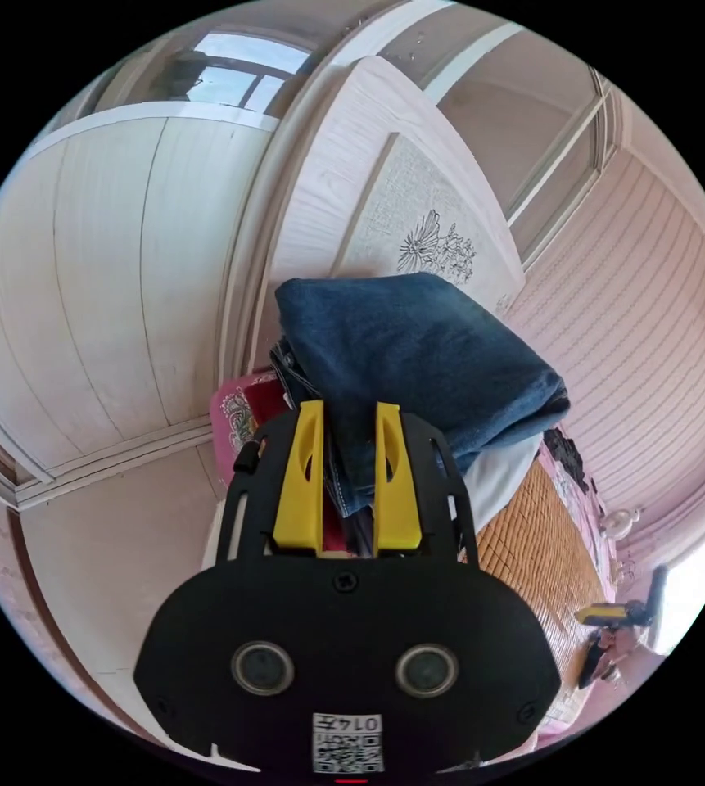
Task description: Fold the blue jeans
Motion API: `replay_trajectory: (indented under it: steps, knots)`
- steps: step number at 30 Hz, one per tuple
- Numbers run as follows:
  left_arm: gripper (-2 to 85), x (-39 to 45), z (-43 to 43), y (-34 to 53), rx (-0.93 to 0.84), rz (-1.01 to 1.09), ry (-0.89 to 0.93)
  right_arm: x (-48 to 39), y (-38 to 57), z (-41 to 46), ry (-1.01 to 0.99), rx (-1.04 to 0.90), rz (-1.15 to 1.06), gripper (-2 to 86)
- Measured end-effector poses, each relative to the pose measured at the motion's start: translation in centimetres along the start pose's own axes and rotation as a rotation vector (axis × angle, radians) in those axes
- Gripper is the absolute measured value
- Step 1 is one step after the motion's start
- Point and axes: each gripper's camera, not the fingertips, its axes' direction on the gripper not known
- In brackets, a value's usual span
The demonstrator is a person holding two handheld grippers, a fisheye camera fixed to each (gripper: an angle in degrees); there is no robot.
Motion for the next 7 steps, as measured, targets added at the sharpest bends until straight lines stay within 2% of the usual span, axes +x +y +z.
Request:
replay_trajectory:
  steps: [3,5,7]
  knots:
    - [6.3,1.8,-1.8,1.5,-0.006,0.076,-0.003,3.1,12.6,-2.0,0.033,0.008,0.249,-0.8]
    - [1.9,4.2,-4.9,4.3,0.087,0.160,-0.028,3.4,19.7,-4.2,0.061,0.078,0.395,-0.5]
    - [-0.1,6.5,-7.2,7.2,0.144,0.228,0.025,2.2,28.2,-7.2,0.132,0.221,0.556,-0.2]
